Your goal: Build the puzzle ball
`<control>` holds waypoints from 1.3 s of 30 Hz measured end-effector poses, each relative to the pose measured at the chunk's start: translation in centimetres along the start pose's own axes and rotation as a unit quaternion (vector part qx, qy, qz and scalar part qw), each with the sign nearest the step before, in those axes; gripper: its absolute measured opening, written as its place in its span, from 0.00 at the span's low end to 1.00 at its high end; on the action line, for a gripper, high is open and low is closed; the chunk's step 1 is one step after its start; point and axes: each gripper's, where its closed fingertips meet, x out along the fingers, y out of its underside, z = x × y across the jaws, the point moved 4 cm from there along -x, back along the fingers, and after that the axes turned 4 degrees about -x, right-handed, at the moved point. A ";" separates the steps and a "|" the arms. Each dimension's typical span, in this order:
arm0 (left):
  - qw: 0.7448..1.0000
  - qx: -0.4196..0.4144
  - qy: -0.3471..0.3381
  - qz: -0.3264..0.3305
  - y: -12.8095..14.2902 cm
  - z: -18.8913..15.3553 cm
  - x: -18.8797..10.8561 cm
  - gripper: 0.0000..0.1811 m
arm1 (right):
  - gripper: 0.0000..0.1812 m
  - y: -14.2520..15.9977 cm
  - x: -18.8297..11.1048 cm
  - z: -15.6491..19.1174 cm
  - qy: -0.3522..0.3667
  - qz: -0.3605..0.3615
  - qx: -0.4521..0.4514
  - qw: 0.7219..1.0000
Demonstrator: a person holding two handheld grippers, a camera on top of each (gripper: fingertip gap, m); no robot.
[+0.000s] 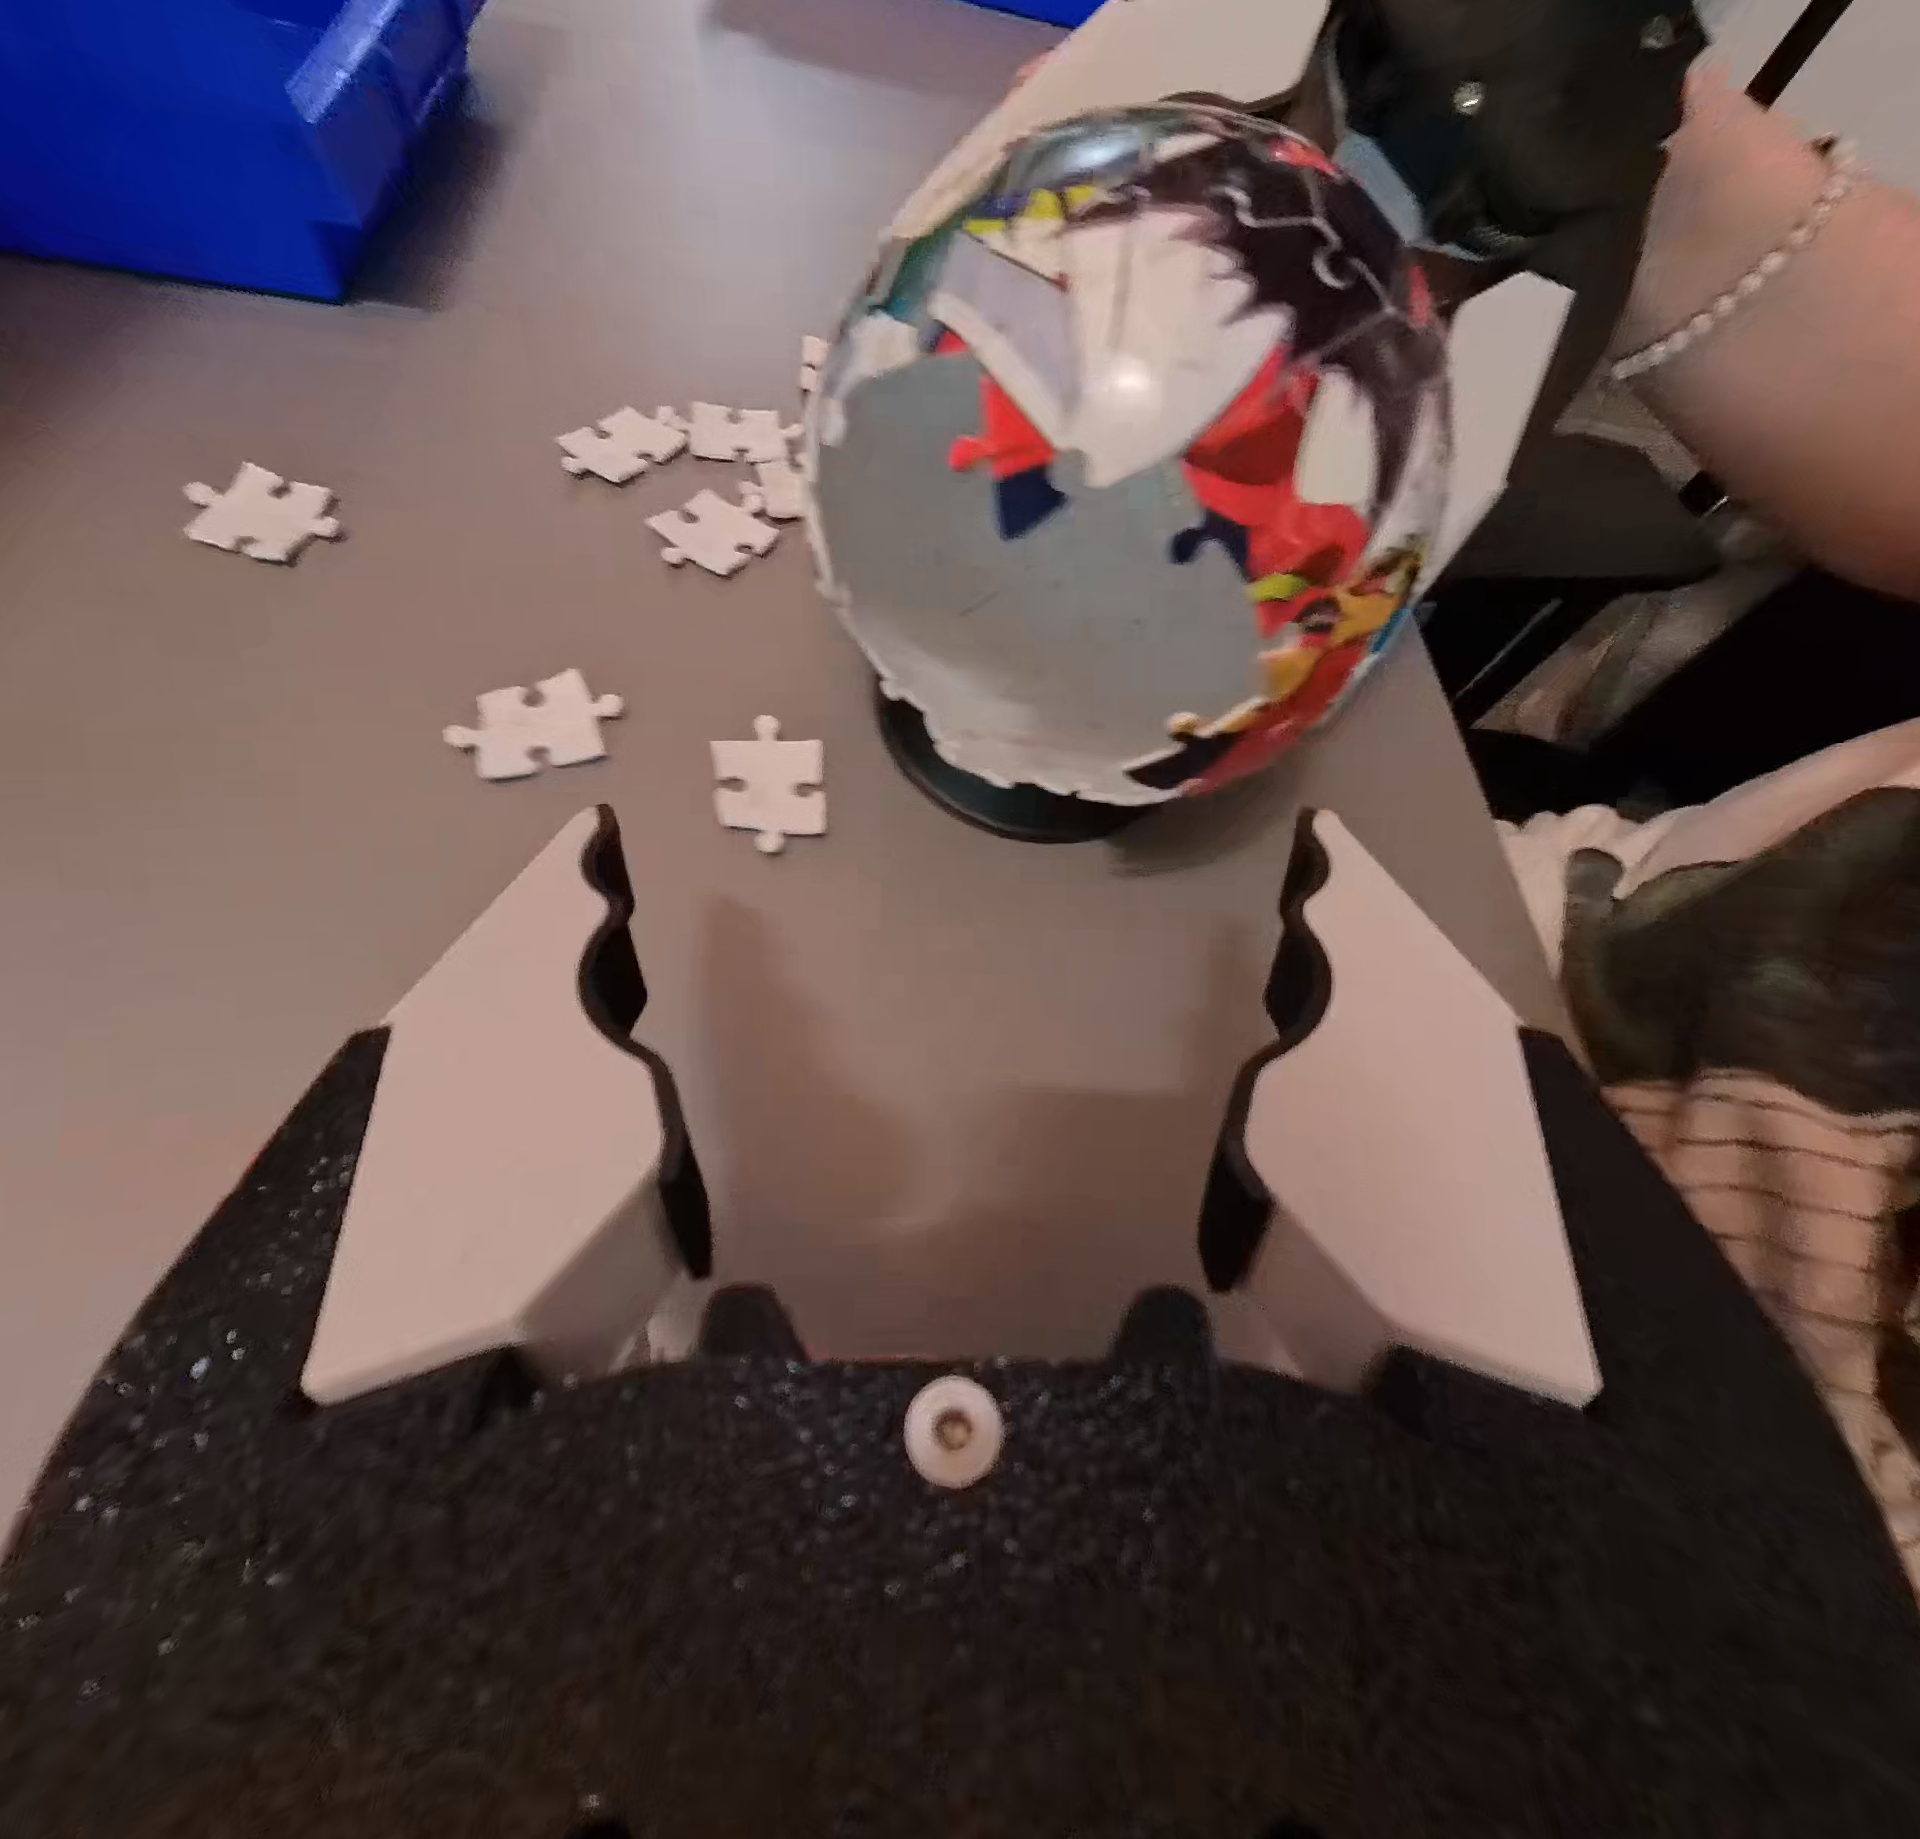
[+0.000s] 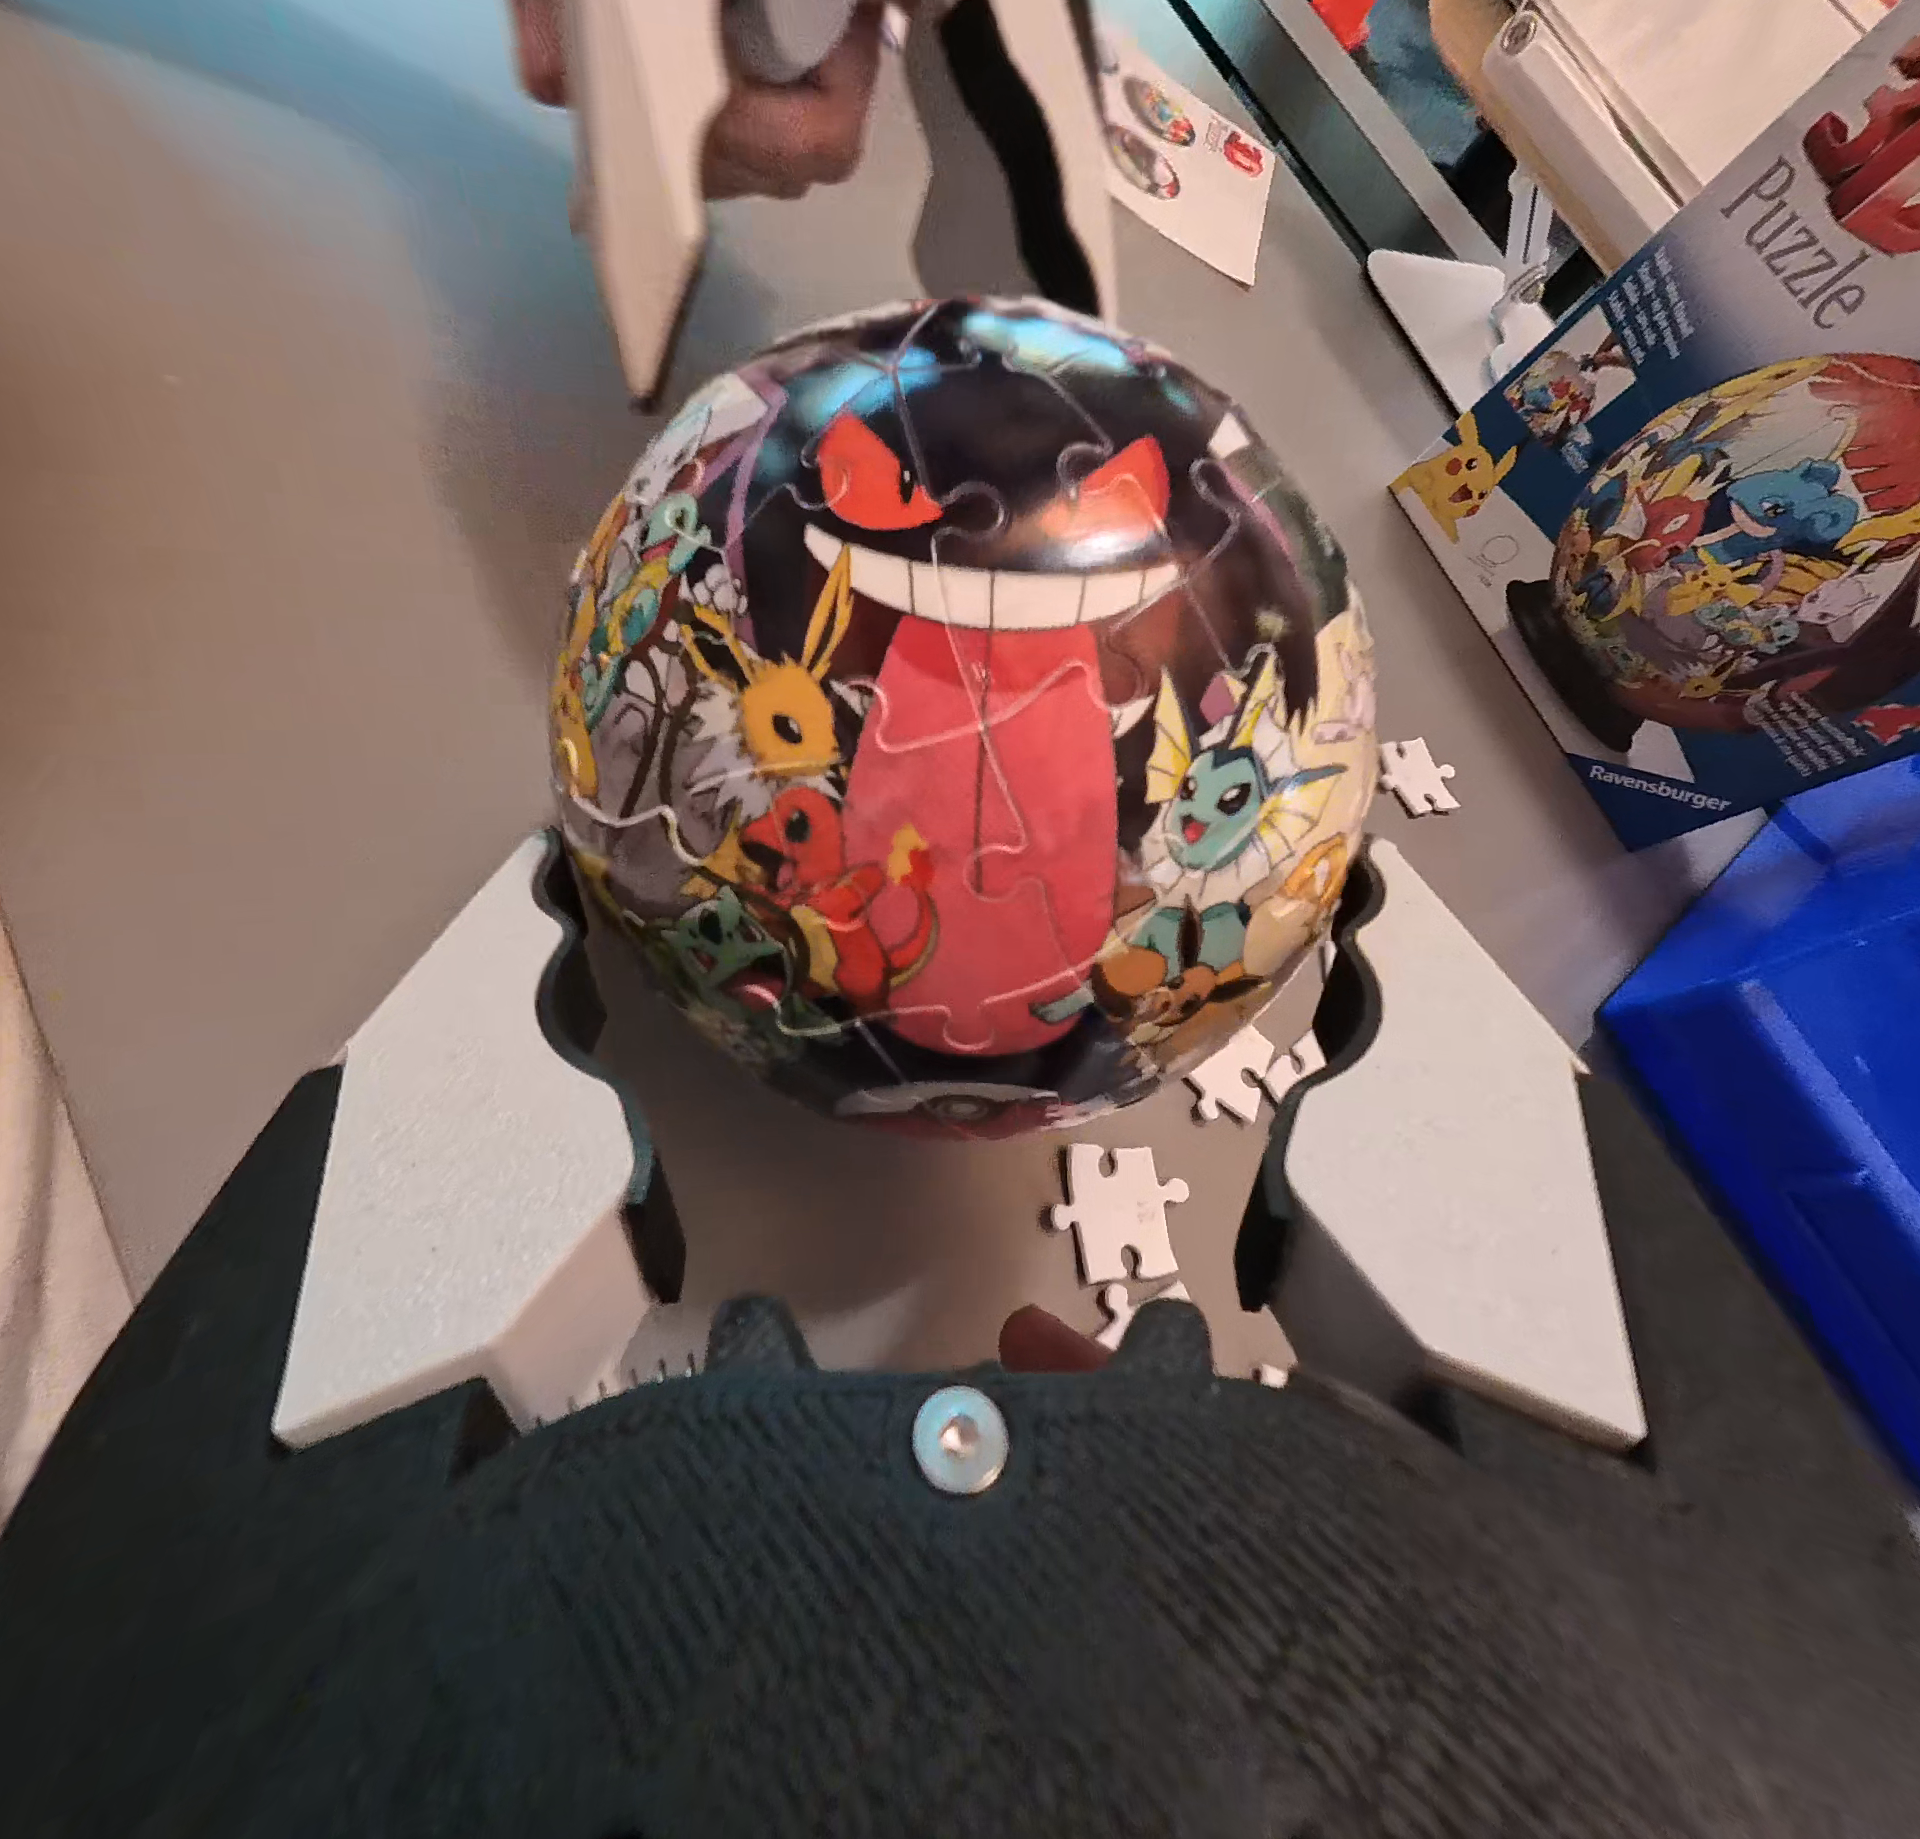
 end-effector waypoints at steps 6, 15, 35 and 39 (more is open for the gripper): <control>0.989 -0.140 -0.030 -0.030 0.9 -2.6 1.5 0.65 | 0.80 0.6 0.7 0.0 -0.001 -0.014 0.004 1.000; 0.976 -0.214 -0.029 -0.020 1.6 -4.5 3.8 0.62 | 0.80 0.8 0.4 0.1 -0.016 -0.017 0.008 1.000; 0.982 -0.182 0.014 -0.047 -0.2 -7.4 6.5 0.58 | 0.79 1.4 -2.7 1.0 -0.023 0.024 0.010 0.999; 0.984 -0.169 0.016 -0.059 -0.9 -7.9 6.8 0.57 | 0.79 1.9 -3.6 1.0 -0.019 0.012 0.016 1.000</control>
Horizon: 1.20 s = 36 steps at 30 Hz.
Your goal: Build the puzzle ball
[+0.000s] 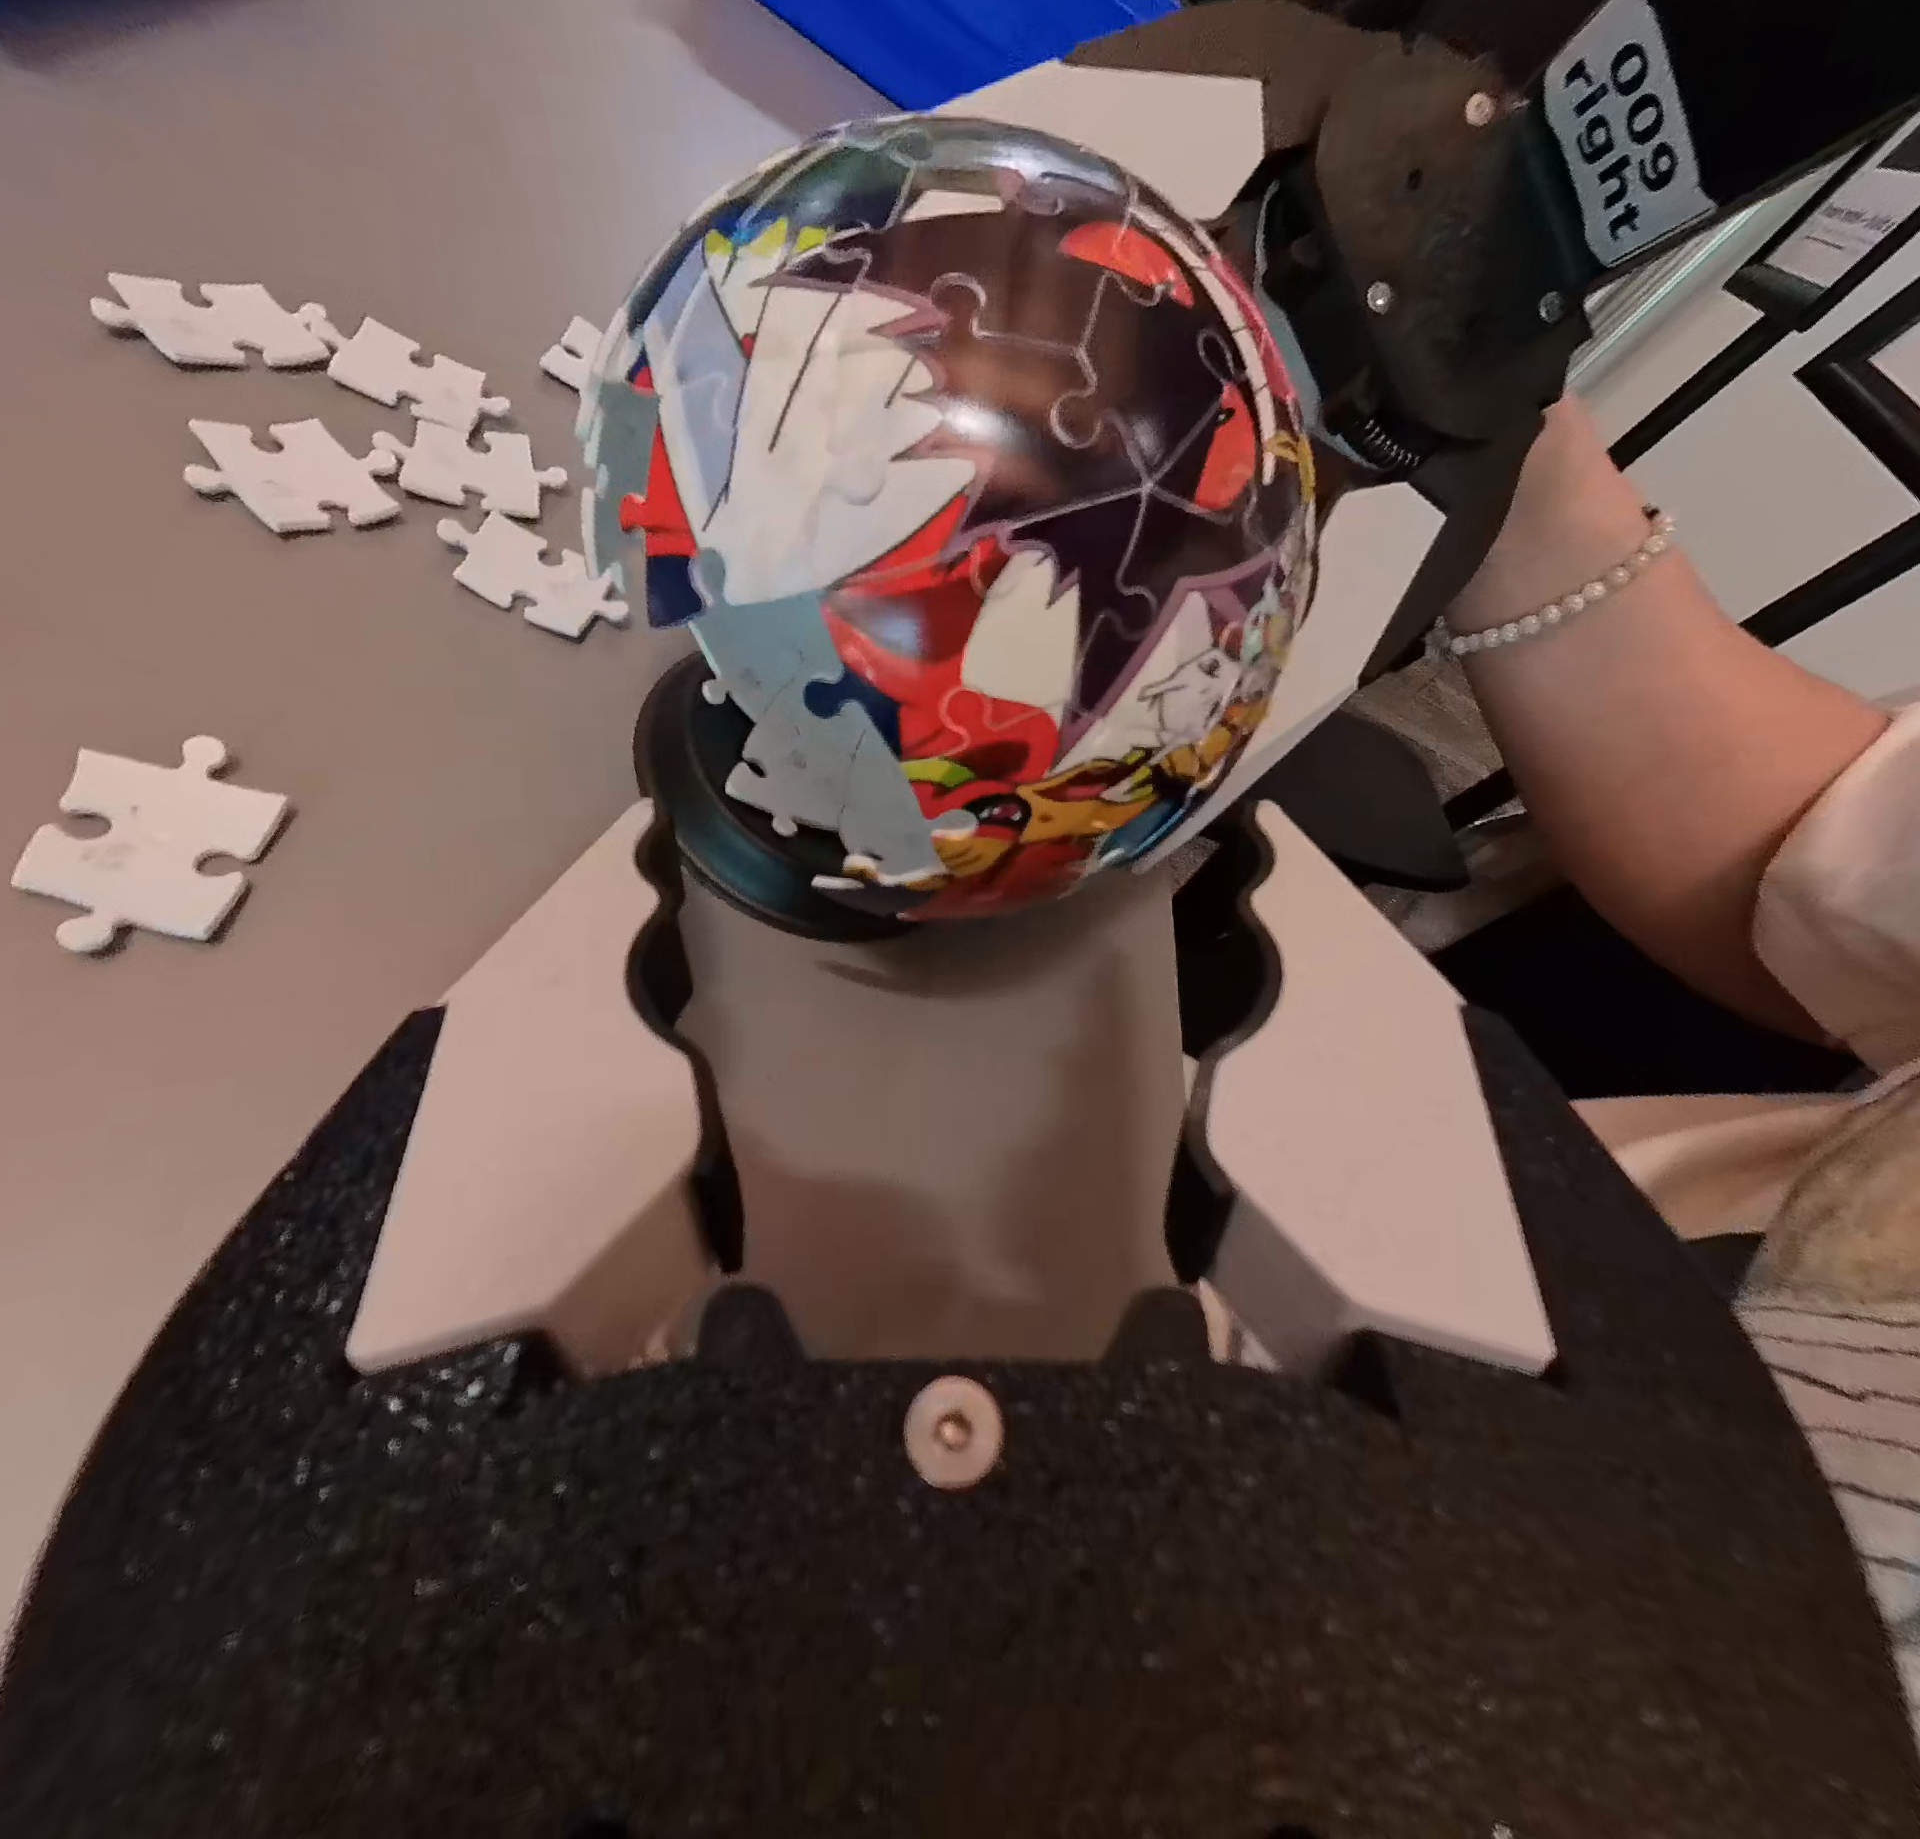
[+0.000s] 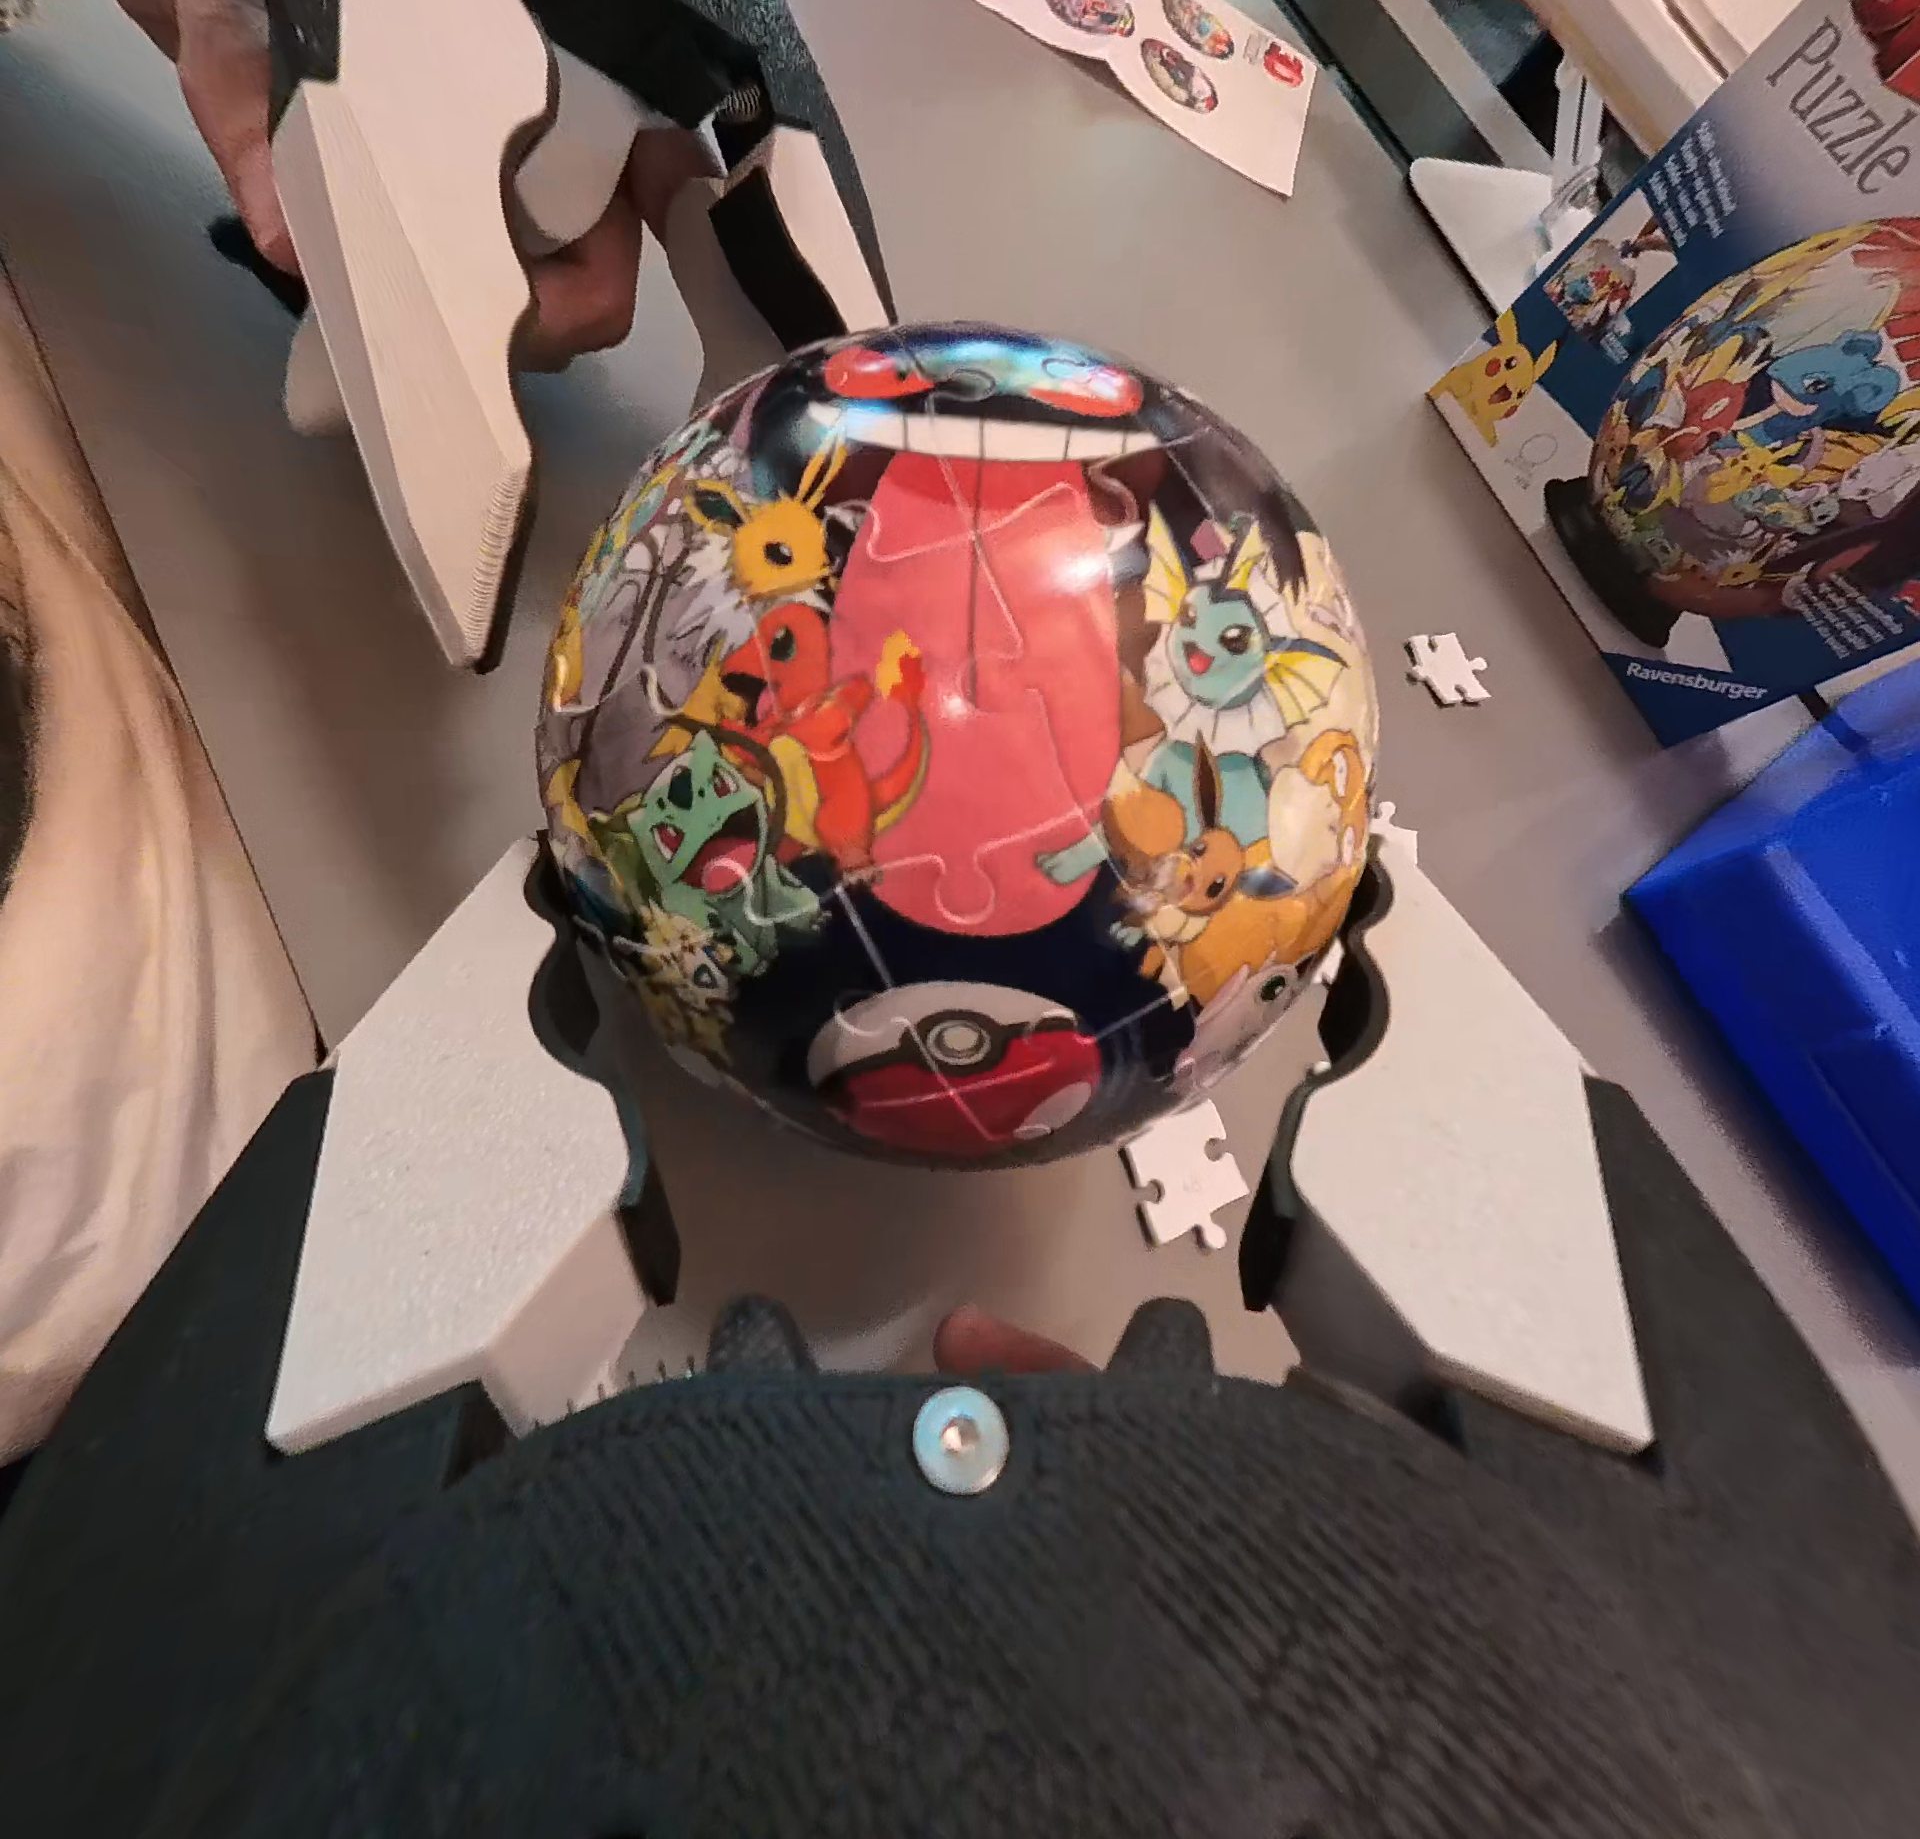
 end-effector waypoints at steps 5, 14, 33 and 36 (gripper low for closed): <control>1.000 0.018 0.004 0.002 0.0 -0.6 0.5 0.56 | 0.79 0.5 -0.6 0.1 -0.002 -0.033 0.022 0.999; 1.000 0.009 0.022 0.001 0.5 -0.5 0.4 0.57 | 0.79 0.8 -0.8 0.1 -0.010 -0.074 0.052 0.996; 0.993 0.085 0.001 0.076 1.1 1.4 -0.1 0.58 | 0.78 1.4 -2.0 -0.1 -0.061 -0.137 0.116 0.982; 0.994 0.074 -0.010 0.080 0.9 2.3 -0.4 0.58 | 0.78 1.4 -2.0 -0.1 -0.063 -0.156 0.116 0.979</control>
